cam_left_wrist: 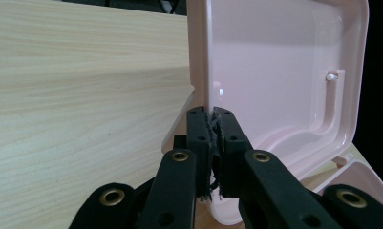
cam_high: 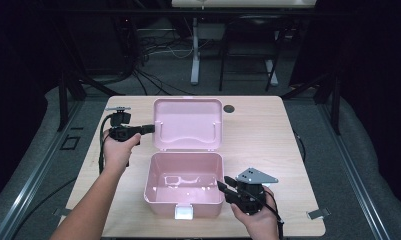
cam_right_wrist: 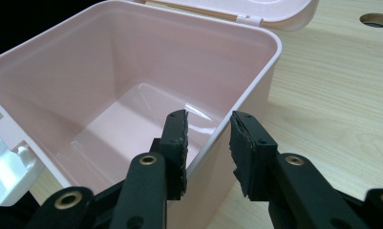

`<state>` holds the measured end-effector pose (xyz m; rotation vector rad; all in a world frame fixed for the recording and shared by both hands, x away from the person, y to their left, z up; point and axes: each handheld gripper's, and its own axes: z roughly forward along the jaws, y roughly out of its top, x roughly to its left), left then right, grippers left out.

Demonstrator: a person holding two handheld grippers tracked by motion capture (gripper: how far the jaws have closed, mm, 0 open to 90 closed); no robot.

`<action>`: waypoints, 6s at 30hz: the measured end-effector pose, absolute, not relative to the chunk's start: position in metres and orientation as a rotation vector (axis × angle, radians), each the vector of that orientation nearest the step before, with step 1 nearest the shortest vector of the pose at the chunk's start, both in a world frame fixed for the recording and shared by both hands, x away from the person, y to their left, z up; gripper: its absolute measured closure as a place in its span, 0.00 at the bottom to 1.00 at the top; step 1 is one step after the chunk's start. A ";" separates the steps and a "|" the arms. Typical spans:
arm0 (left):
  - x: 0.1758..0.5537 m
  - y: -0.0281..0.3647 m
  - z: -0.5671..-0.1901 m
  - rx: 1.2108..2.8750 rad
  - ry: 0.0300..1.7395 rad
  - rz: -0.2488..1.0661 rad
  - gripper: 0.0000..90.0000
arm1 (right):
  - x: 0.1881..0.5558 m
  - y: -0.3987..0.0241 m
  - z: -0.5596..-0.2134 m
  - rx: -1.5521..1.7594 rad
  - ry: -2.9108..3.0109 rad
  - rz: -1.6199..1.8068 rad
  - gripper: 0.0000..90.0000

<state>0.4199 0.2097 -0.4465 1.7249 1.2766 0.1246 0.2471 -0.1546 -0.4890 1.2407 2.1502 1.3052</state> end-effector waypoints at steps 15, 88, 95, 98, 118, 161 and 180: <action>0.425 0.211 -0.450 1.721 1.304 0.093 0.96 | 0.247 -0.154 -0.490 1.239 2.141 1.314 0.75; 0.432 0.214 -0.478 1.704 1.411 0.020 0.88 | 0.249 -0.156 -0.490 1.264 2.149 1.341 0.73; 0.423 0.217 -0.473 1.717 1.383 0.046 0.81 | 0.248 -0.159 -0.486 1.257 2.135 1.361 0.73; 0.417 0.219 -0.472 1.712 1.367 0.052 0.78 | 0.248 -0.161 -0.484 1.259 2.128 1.366 0.72; 0.367 0.232 -0.472 1.745 1.265 0.219 0.62 | 0.258 -0.187 -0.462 1.246 2.146 1.330 0.65; 0.335 0.246 -0.462 1.886 1.165 0.302 0.53 | 0.309 -0.203 -0.450 1.153 2.510 0.697 0.57; 0.332 0.247 -0.460 1.884 1.195 0.301 0.49 | 0.326 -0.213 -0.460 1.211 2.612 0.486 0.51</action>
